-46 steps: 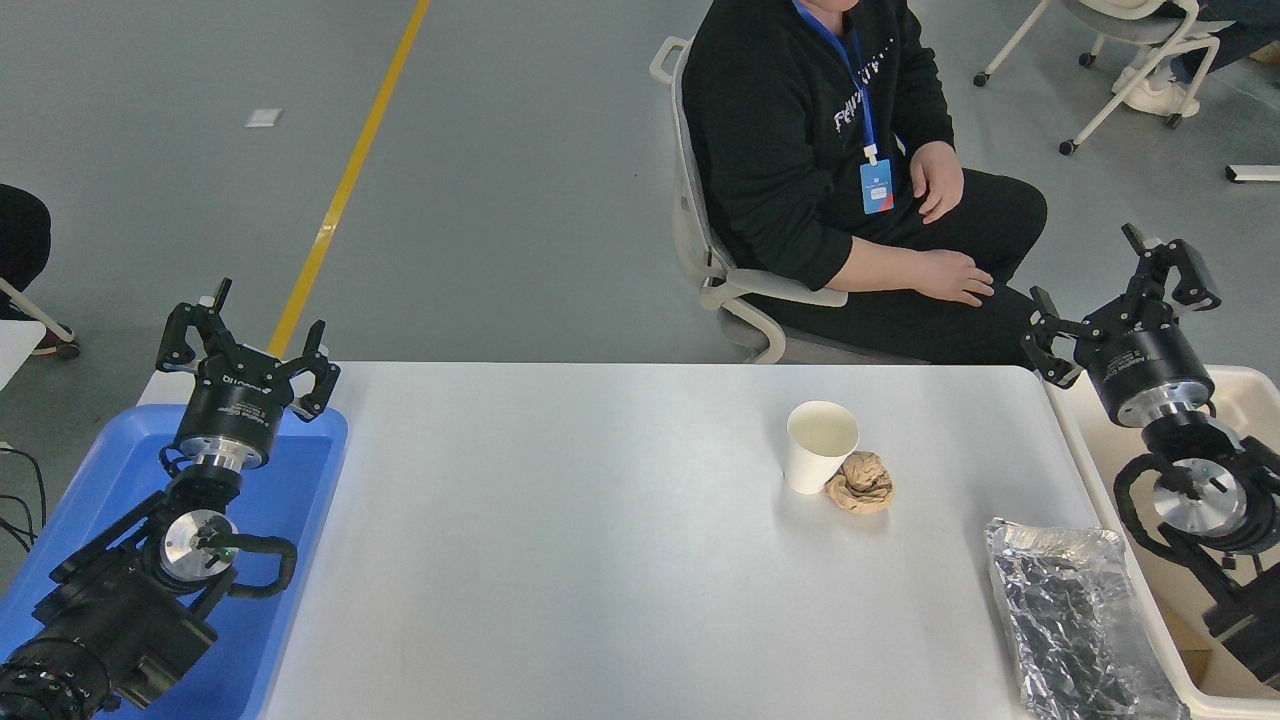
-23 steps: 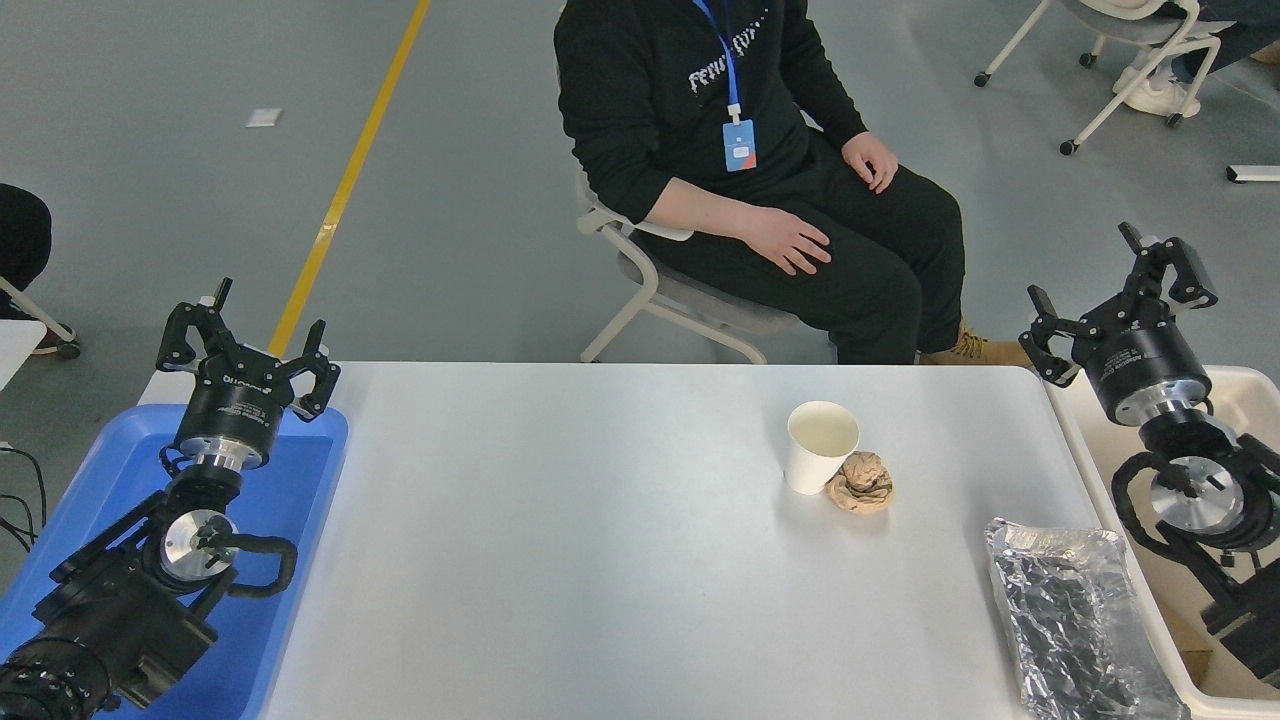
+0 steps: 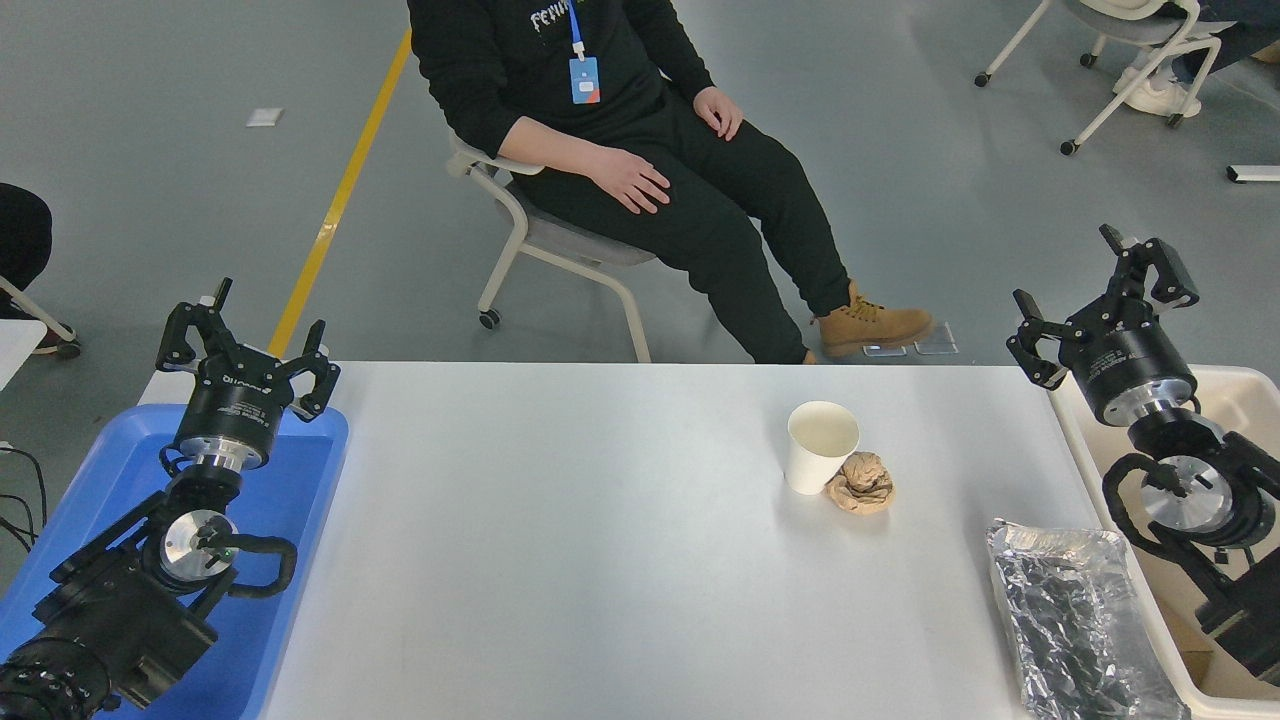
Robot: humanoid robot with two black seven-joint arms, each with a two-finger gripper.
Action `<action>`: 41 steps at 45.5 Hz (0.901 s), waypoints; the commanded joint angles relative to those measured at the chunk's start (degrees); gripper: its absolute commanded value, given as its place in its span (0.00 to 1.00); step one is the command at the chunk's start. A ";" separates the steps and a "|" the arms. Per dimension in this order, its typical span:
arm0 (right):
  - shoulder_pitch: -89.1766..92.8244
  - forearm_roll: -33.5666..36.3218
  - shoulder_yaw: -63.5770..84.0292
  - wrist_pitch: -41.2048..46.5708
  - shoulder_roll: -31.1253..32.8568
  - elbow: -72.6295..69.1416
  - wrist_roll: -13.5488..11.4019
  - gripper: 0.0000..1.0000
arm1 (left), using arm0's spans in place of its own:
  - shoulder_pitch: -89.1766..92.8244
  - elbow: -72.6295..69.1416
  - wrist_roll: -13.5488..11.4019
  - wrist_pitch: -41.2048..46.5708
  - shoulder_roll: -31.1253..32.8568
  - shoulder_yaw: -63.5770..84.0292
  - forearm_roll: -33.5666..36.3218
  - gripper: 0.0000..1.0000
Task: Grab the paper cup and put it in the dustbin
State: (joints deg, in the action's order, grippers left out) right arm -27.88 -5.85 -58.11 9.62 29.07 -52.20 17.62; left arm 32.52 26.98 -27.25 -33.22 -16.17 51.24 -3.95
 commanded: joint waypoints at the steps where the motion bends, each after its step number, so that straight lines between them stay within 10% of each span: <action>1: -0.94 -0.04 2.73 -0.30 1.16 -0.01 -0.49 1.00 | 0.00 0.00 0.00 0.00 0.00 0.00 0.00 0.99; 9: -7.61 0.31 16.07 -5.04 4.06 -0.01 -2.50 1.00 | 0.00 0.00 0.00 0.00 0.00 0.08 0.00 0.99; 22: -29.58 8.30 52.44 -9.36 10.39 0.17 -13.31 1.00 | 0.00 0.00 0.00 -0.09 0.00 0.08 0.00 0.99; 41: -57.54 9.89 98.09 -8.74 9.61 1.31 -13.49 1.00 | 0.00 0.00 0.00 -0.09 0.00 0.08 0.00 0.99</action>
State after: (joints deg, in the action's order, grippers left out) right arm -71.43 3.35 18.32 0.92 39.36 -51.81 5.04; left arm 32.52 26.98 -27.25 -33.31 -16.17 51.27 -3.95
